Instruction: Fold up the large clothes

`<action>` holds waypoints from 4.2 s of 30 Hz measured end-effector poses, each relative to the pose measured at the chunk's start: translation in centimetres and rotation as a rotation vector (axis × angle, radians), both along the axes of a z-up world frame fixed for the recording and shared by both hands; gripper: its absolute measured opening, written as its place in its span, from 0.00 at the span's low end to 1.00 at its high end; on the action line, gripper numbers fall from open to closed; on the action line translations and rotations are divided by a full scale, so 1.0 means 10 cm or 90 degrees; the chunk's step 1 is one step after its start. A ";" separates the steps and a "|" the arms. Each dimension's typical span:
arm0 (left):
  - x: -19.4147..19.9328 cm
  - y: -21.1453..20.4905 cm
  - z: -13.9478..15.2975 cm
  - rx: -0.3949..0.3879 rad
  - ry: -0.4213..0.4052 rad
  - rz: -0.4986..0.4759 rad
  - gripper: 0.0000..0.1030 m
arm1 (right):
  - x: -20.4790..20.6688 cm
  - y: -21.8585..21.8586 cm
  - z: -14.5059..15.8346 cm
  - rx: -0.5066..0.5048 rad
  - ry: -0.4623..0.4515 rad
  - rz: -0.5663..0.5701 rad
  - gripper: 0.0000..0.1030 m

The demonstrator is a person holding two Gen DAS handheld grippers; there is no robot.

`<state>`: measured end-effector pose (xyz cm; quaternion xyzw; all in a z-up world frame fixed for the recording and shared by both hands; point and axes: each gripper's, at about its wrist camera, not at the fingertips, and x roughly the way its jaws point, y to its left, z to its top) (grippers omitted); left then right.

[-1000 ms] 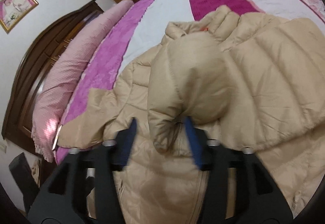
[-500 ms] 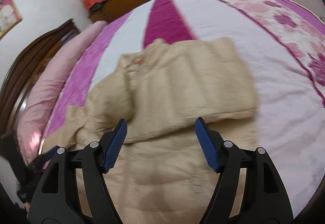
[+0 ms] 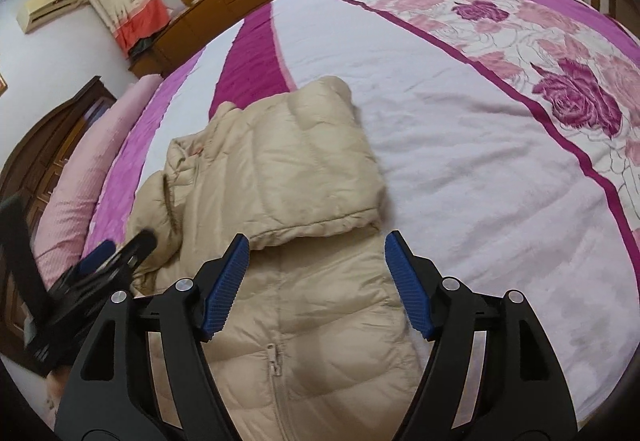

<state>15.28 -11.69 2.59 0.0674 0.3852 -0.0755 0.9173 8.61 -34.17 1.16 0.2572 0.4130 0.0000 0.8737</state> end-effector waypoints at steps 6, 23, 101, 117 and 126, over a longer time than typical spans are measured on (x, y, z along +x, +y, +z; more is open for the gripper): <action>0.29 -0.15 -0.31 0.052 0.026 0.026 0.89 | -0.03 -0.10 -0.08 0.016 0.003 -0.008 0.68; 0.34 1.01 0.22 -0.111 0.006 0.025 0.24 | 0.23 -0.01 -0.02 0.008 -0.008 -0.012 0.68; -0.32 4.19 -0.86 -0.320 0.030 0.439 0.78 | -0.77 0.86 -0.09 -0.108 0.073 0.077 0.76; -0.39 4.36 -0.79 -0.359 0.004 0.430 0.13 | -0.78 0.73 -0.21 -0.062 0.070 0.060 0.92; -0.65 4.03 -0.10 -0.300 -0.079 0.345 0.07 | -0.80 0.67 -0.17 -0.072 0.069 0.050 0.95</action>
